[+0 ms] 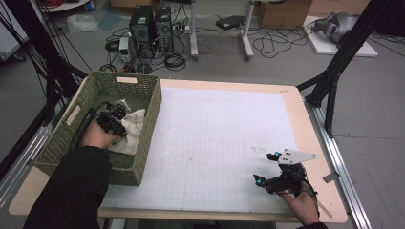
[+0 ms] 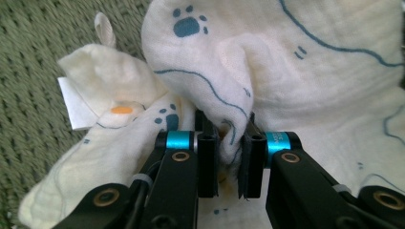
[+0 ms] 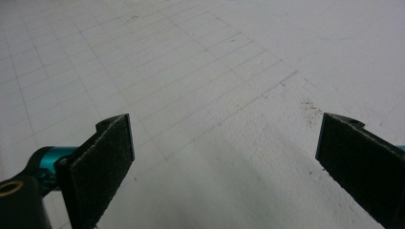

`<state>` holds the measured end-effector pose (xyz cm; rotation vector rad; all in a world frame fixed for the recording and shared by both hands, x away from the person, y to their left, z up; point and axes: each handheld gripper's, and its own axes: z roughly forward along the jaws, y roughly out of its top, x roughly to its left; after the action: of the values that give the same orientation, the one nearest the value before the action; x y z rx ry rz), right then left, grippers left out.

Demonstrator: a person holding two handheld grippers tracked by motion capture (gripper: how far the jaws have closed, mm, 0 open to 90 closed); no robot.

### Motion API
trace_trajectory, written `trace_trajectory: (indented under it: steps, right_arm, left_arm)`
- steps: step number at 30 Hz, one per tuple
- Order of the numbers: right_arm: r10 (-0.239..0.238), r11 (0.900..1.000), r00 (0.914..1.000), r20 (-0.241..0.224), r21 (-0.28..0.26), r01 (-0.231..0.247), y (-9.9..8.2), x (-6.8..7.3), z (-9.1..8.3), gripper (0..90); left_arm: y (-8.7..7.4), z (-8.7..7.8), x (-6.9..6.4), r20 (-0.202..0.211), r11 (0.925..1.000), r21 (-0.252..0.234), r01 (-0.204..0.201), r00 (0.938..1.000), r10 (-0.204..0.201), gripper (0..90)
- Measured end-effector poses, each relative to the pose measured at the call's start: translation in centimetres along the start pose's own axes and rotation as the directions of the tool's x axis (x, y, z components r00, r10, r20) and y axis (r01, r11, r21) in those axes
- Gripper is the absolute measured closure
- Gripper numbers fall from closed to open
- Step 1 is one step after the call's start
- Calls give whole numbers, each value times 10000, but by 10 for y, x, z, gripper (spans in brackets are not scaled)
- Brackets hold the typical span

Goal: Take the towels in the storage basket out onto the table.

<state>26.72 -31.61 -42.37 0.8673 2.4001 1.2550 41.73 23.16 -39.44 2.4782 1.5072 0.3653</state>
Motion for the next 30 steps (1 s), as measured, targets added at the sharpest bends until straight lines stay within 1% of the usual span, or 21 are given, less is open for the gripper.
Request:
trace_trajectory:
  steps: [1, 3, 4, 5, 7, 8, 11, 12, 13, 14, 16, 17, 20, 21, 22, 23, 24, 27, 28, 29, 30]
  right_arm:
    - [0, 10000, 10000, 0, 0, 0, 0, 0, 0, 47]
    - [-14, 10000, 10000, -1, 15, 14, 0, -1, 0, 47]
    - [32, 10000, 10000, 9, 34, -32, 0, 0, -1, 47]
    - [38, 10000, 10000, -3, 25, -38, 0, 0, -1, 47]
    - [48, 10000, 10000, -12, 15, -48, 0, 0, -1, 47]
    - [48, 10000, 10000, -12, 15, -48, 0, 0, -1, 47]
    - [3, 10000, 10000, -10, -20, -3, 0, 0, -1, 47]
    - [13, 10000, 10000, -13, -4, -13, 0, 0, -1, 47]
    - [3, 10000, 10000, -12, -28, -3, 0, 0, -1, 47]
    - [8, 10000, 10000, -10, -6, -8, 0, 1, -2, 47]
    - [-2, 10000, 10000, -23, -54, 2, 0, 1, -2, 47]
    - [12, 10000, 10000, -31, -62, -12, 0, 0, -2, 47]
    - [48, 10000, 10000, -41, -48, -48, 0, 0, -2, 47]
    - [69, 9999, 9999, -82, -87, -70, 0, -1, -2, 47]
    - [69, 9999, 9999, -82, -87, -70, 0, -1, -2, 47]
    - [97, 9998, 9999, -70, -194, -99, 1, -1, -3, 47]
    - [125, 9997, 9999, -60, -222, -126, 1, -1, -4, 47]
    - [160, 9996, 9999, -56, -237, -161, 1, -2, -4, 47]
    - [160, 9996, 9999, -56, -237, -161, 1, -2, -4, 47]
    - [125, 9996, 9999, -39, -245, -126, 1, -3, -5, 47]
    - [171, 9995, 9998, -28, -267, -172, 1, -3, -5, 47]
  left_arm:
    - [0, 0, 0, 0, 10000, 0, 0, 10000, 0, 812]
    - [-1, -7, 3, 422, 9999, 20, 135, 9990, -135, 813]
    - [-1, -11, 4, 514, 9998, -73, 194, 9985, -189, 813]
    - [-2, -15, 5, 703, 9992, -252, 318, 9971, -300, 813]
    - [-3, -22, 6, 1143, 9962, -654, 581, 9922, -504, 814]
    - [-3, -22, 6, 1143, 9962, -654, 581, 9922, -504, 814]
    - [-6, -30, 5, 1509, 9911, -1123, 719, 9870, -546, 814]
    - [-7, -32, 5, 1534, 9899, -1191, 762, 9865, -575, 814]
    - [-9, -33, 6, 1628, 9874, -1311, 888, 9844, -669, 814]
    - [-9, -33, 6, 1628, 9874, -1311, 888, 9844, -669, 814]
    - [-13, -37, 9, 1834, 9809, -1565, 1153, 9793, -859, 814]
    - [-16, -40, 12, 2033, 9769, -1687, 1313, 9744, -959, 814]
    - [-19, -42, 15, 2063, 9753, -1719, 1386, 9732, -1020, 814]
    - [-22, -45, 18, 2196, 9696, -1851, 1603, 9684, -1182, 815]
    - [-22, -45, 18, 2196, 9696, -1851, 1603, 9684, -1182, 815]
    - [-24, -48, 20, 2263, 9662, -1954, 1684, 9663, -1226, 815]
    - [-26, -51, 22, 2440, 9609, -2074, 1834, 9609, -1307, 815]
    - [-29, -56, 23, 2778, 9503, -2324, 2071, 9505, -1393, 815]
    - [-29, -56, 23, 2778, 9503, -2324, 2071, 9505, -1393, 815]
    - [-30, -58, 24, 2887, 9472, -2391, 2135, 9471, -1406, 816]
    - [-32, -59, 25, 3129, 9401, -2511, 2304, 9384, -1464, 816]
